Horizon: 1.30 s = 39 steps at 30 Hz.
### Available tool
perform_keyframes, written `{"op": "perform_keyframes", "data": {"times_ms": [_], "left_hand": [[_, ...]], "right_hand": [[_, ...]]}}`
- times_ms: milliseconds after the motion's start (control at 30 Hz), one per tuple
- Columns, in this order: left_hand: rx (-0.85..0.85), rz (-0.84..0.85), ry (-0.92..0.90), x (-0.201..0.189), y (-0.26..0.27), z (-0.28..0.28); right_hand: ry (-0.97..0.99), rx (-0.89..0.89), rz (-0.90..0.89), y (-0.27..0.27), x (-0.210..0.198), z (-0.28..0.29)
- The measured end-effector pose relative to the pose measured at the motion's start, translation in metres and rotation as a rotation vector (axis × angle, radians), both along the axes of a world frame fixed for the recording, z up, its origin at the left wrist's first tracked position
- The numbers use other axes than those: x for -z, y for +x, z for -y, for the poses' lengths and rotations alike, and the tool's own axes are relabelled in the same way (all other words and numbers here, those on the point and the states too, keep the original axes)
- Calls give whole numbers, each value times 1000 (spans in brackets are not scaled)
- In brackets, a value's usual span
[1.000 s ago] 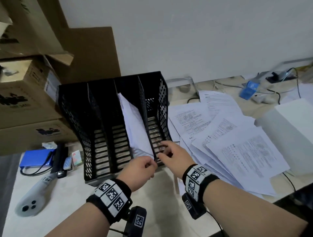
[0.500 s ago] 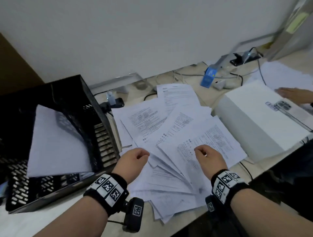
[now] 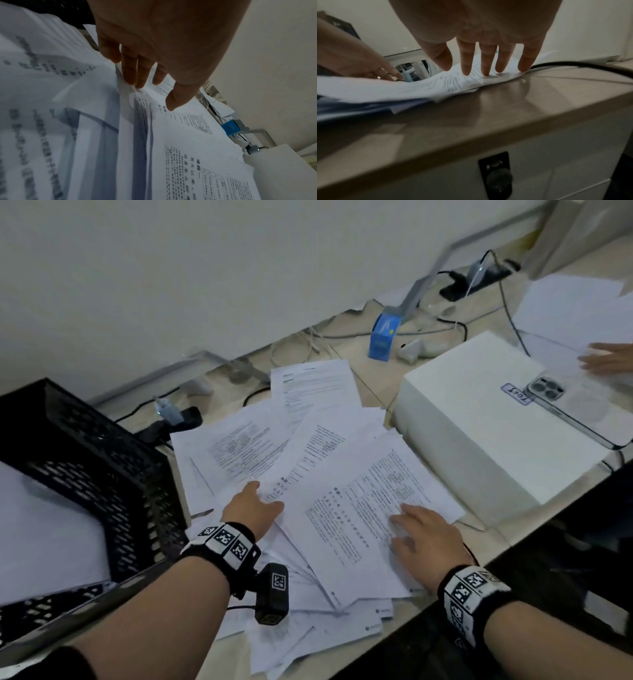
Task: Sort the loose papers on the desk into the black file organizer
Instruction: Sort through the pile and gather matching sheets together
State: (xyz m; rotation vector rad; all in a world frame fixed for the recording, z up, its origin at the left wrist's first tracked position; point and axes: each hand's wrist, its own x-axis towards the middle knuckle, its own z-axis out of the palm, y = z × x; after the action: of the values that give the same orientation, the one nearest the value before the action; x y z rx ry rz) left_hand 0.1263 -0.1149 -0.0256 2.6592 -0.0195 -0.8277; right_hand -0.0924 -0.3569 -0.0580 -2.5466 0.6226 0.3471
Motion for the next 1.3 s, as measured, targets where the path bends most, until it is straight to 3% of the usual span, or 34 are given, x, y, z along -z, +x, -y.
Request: {"op": "perform_keyframes", "data": {"times_ms": [67,133,400,600,767,867,967,1133,1300], "left_hand": [[28,51,154,3,-1,2],[16,21,163,6,-1,3],[-126,-74,-128,10,-8,-6],[-346,-330,-407,14,-25,-23],[-488,-320,-537,23,-35,-36],[-610,-425,-653,16,-41,-37],[-632,-496,-601,9,-39,-31],[-576,-438,-572,20,-29,-21],[-591,-396,-776,15,-37,-23]], "right_hand": [[15,-43,-18,-2,0,1],[20,-70,-29,-3,3,0],[80,-107,-12,9,3,-14],[142,-64,25,15,2,-17],[85,24,119,12,4,-14],[21,-106,73,14,-1,-21],[15,-216,-25,20,-3,-32],[-17,-218,-95,21,-2,-39],[-49,-153,0,15,-5,-36]]}}
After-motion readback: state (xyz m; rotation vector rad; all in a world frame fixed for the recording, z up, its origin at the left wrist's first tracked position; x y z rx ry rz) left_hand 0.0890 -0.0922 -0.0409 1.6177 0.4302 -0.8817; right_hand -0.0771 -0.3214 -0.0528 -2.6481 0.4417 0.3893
